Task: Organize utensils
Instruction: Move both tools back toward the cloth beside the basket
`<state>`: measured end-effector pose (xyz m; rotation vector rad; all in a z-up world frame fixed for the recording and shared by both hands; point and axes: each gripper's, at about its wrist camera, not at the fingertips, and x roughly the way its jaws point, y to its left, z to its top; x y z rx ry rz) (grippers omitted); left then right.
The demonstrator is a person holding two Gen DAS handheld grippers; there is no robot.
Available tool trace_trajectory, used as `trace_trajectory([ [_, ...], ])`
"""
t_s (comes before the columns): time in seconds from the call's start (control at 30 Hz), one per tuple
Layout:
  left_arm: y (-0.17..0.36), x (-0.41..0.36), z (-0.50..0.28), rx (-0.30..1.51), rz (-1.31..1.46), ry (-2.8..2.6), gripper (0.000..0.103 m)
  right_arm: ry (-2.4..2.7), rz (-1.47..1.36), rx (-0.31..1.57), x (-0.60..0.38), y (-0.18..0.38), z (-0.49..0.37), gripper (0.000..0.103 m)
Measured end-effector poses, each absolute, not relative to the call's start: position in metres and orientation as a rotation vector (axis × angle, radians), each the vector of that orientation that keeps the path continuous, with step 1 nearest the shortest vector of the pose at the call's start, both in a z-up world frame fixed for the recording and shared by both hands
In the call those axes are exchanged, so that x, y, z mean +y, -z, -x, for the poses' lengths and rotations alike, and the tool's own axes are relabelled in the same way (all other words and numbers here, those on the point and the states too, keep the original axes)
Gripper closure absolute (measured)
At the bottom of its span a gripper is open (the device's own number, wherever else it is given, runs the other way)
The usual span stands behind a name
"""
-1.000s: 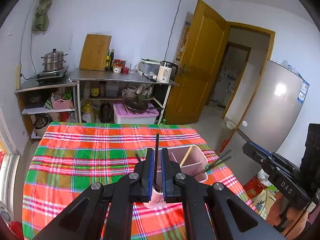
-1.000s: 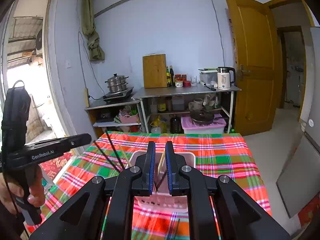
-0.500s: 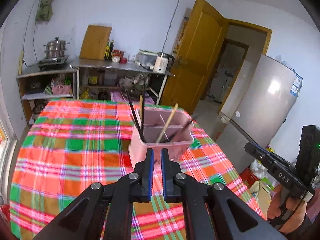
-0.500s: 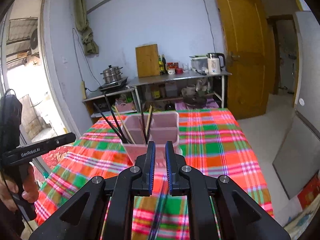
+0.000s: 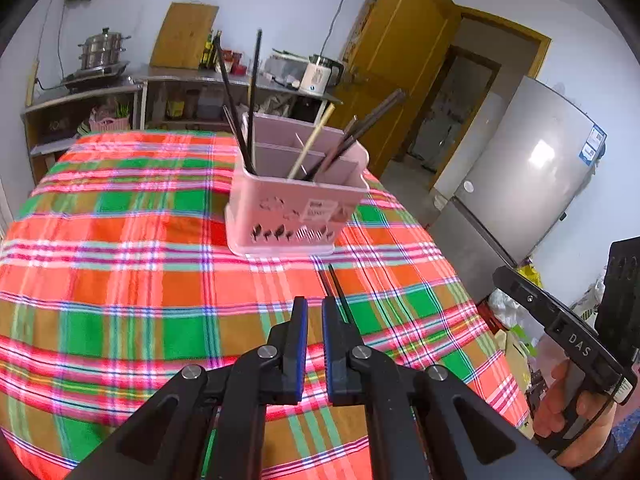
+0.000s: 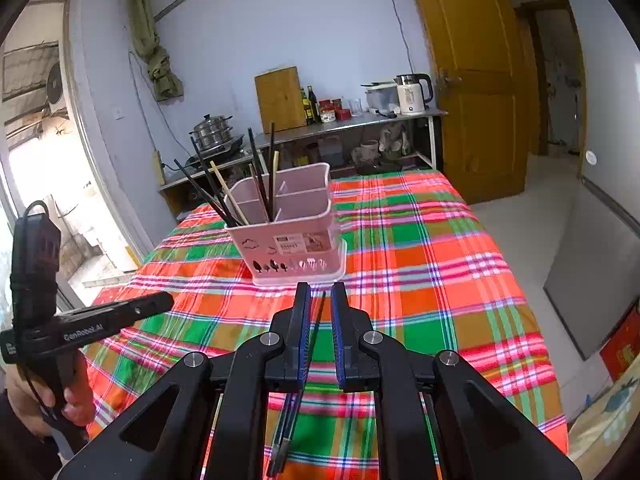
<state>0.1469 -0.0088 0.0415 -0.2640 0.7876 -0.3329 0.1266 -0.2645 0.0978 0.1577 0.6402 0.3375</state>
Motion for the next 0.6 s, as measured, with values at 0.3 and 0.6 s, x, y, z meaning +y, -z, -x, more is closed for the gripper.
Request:
trace_trajectory([
  [0.3, -0.016, -0.038, -0.169, 0.860, 0.263, 0.356, 0.097, -0.345, -0.175, 0.672, -0.270, -0.081, -0.131, 0.093],
  [0.6, 0.019, -0.061, -0.200, 0.951, 0.273, 0.359, 0.094, -0.369, -0.190, 0.736, -0.266, -0.052, -0.148, 0.093],
])
